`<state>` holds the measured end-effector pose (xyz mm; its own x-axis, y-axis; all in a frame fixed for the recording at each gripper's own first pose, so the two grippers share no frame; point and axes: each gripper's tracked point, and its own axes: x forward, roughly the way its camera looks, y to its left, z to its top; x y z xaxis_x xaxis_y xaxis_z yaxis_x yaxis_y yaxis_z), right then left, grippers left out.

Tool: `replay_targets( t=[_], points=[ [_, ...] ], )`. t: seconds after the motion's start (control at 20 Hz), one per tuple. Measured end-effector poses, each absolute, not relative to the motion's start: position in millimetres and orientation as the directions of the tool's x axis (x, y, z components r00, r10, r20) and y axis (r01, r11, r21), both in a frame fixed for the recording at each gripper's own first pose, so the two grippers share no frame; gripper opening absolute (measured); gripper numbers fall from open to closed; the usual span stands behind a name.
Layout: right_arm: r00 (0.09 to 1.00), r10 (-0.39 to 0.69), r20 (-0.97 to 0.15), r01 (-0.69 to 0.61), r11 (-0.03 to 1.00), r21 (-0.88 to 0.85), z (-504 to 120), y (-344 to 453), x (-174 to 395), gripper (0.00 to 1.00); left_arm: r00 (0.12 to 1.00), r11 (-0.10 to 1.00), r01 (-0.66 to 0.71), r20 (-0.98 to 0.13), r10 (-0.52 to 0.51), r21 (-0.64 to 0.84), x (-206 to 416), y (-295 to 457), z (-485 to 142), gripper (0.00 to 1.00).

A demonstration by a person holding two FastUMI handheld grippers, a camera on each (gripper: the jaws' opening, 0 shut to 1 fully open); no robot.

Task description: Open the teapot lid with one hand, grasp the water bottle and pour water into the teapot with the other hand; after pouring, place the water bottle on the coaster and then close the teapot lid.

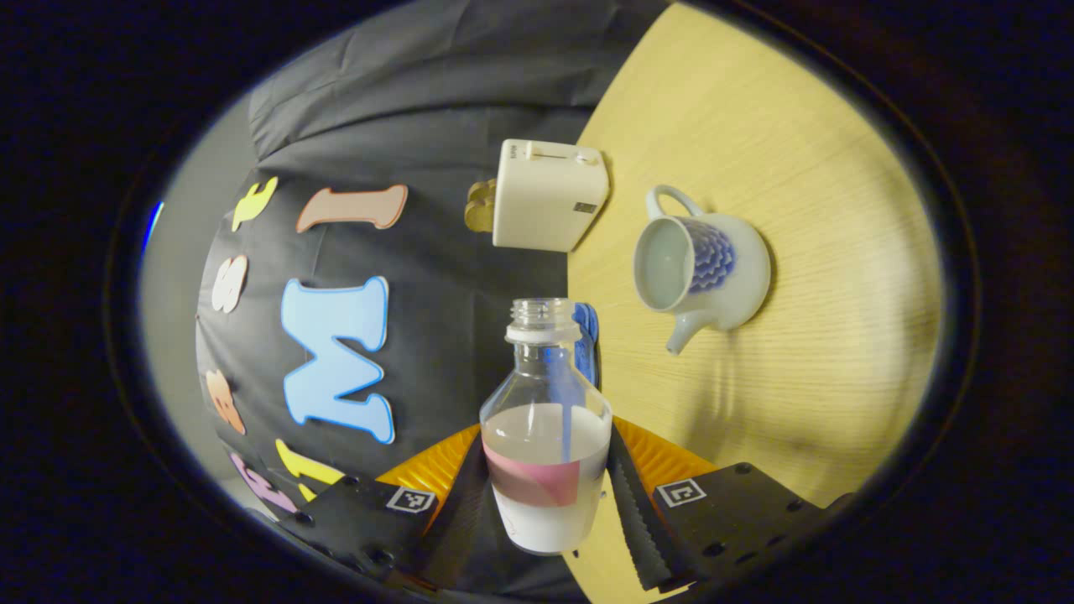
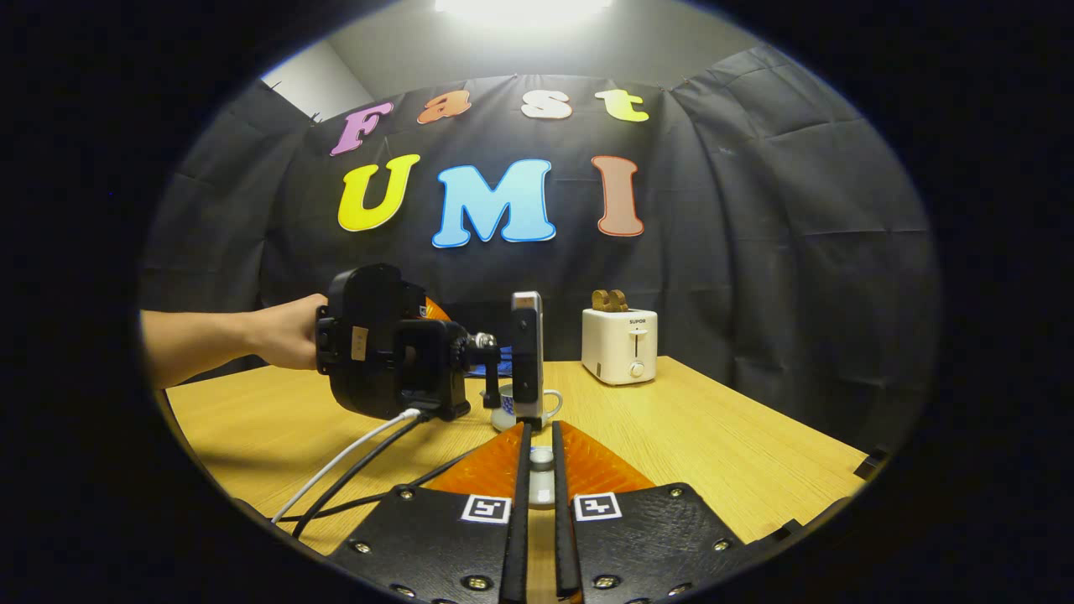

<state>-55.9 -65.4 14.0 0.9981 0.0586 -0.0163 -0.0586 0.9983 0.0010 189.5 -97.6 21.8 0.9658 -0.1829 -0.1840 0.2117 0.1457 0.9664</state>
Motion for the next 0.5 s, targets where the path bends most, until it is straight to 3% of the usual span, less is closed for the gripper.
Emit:
replay_targets(
  t=[0.15,0.3,0.5],
  points=[
    [0.995,0.092,-0.027,-0.092,0.996,0.001,15.9,-52.1,-49.8,0.13,0.962,0.335,0.256,-0.206,-0.179,0.907,177.7,-75.9,16.7,0.89],
    [0.993,0.113,-0.02,-0.113,0.993,-0.024,20.6,-38.0,-40.7,0.13,0.973,0.48,0.218,-0.148,-0.179,0.85,168.1,-56.4,29.0,0.88],
    [0.989,0.141,-0.04,-0.143,0.989,-0.036,17.8,-22.0,-25.5,0.13,0.983,0.753,0.174,-0.07,-0.168,0.635,159.9,-14.6,40.3,0.88]
  ],
)
